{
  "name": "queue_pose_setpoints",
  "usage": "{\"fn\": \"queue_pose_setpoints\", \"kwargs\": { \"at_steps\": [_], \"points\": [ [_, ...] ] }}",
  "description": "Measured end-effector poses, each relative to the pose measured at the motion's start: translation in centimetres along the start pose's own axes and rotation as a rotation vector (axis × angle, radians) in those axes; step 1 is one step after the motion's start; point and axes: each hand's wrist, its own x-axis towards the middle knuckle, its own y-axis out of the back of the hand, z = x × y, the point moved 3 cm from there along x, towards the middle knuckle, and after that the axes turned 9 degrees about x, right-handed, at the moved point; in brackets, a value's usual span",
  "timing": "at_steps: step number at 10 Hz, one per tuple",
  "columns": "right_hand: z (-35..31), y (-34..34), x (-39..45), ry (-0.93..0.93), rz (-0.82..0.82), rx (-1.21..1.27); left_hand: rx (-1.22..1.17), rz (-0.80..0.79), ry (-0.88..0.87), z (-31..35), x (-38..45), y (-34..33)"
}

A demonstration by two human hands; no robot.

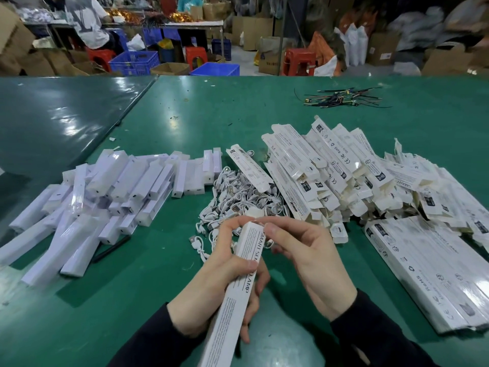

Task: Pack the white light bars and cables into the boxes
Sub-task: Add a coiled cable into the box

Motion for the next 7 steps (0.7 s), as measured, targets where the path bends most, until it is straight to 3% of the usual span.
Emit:
{"fn": "queue_pose_setpoints", "kwargs": {
  "at_steps": [1, 3, 5, 6, 7],
  "points": [
    [-0.2, -1.2, 0.0, -0.066, -0.134, -0.069, -0.002, 0.017, -0.004, -0.1, -0.2, 0.2],
    [-0.4, 0.2, 0.3, -0.163, 0.035, 0.075, -0.070, -0.056, -0.007, 0.0, -0.6, -0.3],
    [0.2, -0.1, 0.2, -0.291, 0.006, 0.195, -0.045, -0.076, 0.001, -0.2, -0.7, -0.8],
    [0.7, 0.0, 0.3, -0.355, 0.075, 0.267, -0.026, -0.081, -0.013, -0.3, -0.8, -0.9],
    [0.8, 0.1, 0.3, -0.333, 0.044, 0.242, -0.010, -0.052, -0.026, -0.3, -0.8, -0.8]
  ]
}}
